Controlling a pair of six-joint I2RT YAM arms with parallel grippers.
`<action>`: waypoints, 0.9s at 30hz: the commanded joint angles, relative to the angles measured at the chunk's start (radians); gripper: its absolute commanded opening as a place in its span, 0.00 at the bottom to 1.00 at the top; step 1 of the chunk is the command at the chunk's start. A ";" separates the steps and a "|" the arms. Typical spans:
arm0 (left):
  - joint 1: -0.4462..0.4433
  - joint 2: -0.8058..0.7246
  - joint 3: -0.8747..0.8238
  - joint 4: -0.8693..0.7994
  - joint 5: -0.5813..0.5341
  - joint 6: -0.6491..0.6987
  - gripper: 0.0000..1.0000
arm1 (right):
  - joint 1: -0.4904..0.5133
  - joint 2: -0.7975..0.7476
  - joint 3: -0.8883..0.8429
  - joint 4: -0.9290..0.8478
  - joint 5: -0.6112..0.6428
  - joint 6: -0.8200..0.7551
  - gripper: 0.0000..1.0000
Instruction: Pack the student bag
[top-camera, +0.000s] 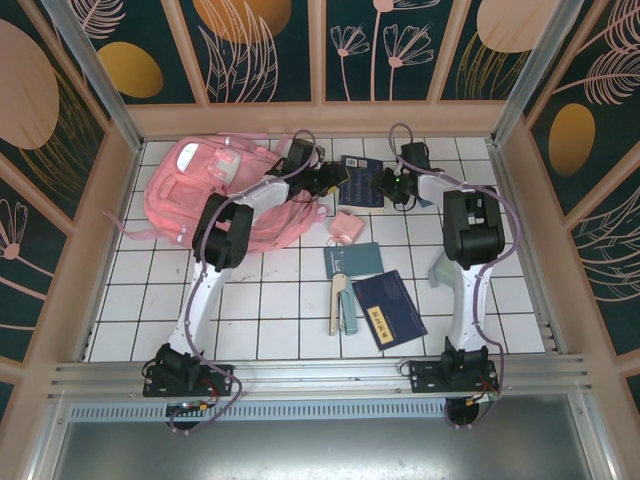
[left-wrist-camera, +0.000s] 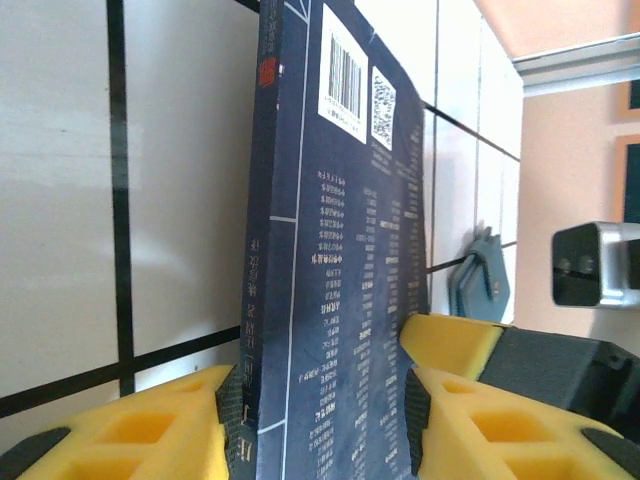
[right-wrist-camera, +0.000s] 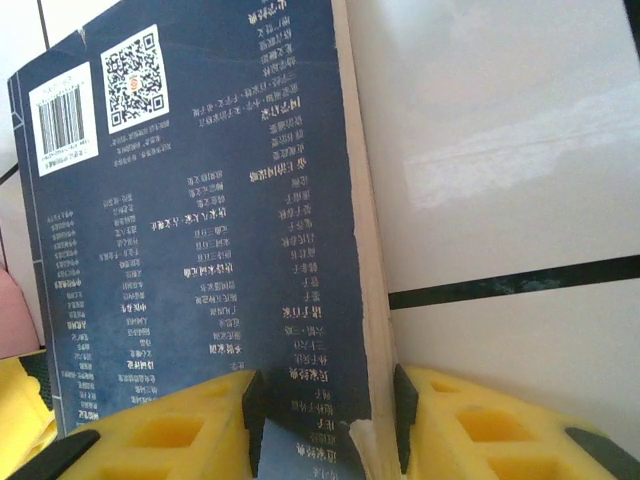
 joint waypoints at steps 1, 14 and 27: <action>-0.037 -0.017 -0.041 0.114 0.144 -0.040 0.49 | 0.034 0.000 -0.040 -0.020 -0.125 0.021 0.41; -0.032 0.011 -0.073 0.226 0.216 -0.141 0.48 | 0.025 -0.011 -0.055 -0.011 -0.128 0.029 0.41; -0.026 -0.052 -0.011 0.043 0.133 -0.005 0.00 | -0.039 -0.188 -0.169 0.078 -0.066 0.071 0.43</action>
